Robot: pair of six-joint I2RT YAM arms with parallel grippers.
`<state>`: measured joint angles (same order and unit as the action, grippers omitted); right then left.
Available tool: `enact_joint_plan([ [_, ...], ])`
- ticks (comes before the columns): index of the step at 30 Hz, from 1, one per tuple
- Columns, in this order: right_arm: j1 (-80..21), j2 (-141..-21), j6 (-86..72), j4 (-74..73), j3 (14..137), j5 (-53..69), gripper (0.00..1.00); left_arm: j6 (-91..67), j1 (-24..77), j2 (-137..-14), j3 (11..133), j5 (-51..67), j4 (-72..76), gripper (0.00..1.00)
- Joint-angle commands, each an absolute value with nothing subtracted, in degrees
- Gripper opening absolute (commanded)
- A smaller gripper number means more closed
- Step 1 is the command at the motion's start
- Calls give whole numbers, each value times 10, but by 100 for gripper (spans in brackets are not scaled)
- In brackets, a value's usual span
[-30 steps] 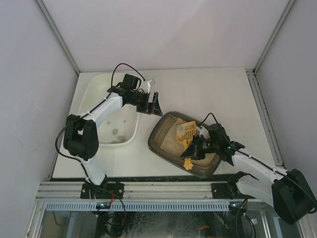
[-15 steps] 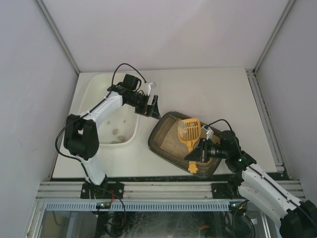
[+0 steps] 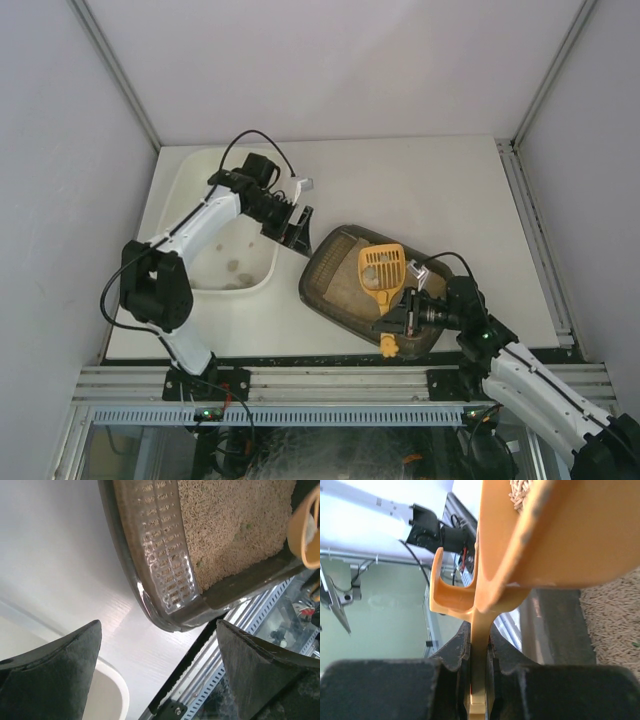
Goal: Clean the litter box
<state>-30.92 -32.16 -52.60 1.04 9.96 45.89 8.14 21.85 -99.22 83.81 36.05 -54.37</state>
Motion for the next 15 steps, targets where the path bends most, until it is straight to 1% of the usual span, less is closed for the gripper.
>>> enact_joint_plan([
  [1, -322, -348, -517, 22, 114, 414, 0, 134, 221, -946, 876, 357, -592, 100],
  [3, -364, -369, -506, 19, 130, 404, 0, 143, 220, -939, 873, 351, -602, 100],
  [4, -360, -366, -506, 18, 127, 403, 0, 147, 221, -935, 869, 348, -605, 100],
  [7, -299, -343, -521, 23, 99, 407, 0, 150, 221, -926, 853, 337, -602, 100],
  [10, -331, -365, -510, 9, 127, 410, 0, 149, 221, -921, 844, 328, -598, 100],
  [11, -320, -363, -504, 4, 131, 412, 0, 150, 221, -920, 841, 325, -597, 100],
  [14, -236, -328, -502, -15, 110, 429, 0, 148, 221, -916, 834, 322, -591, 100],
  [15, -235, -328, -501, -24, 114, 430, 0, 146, 220, -916, 833, 321, -591, 100],
])
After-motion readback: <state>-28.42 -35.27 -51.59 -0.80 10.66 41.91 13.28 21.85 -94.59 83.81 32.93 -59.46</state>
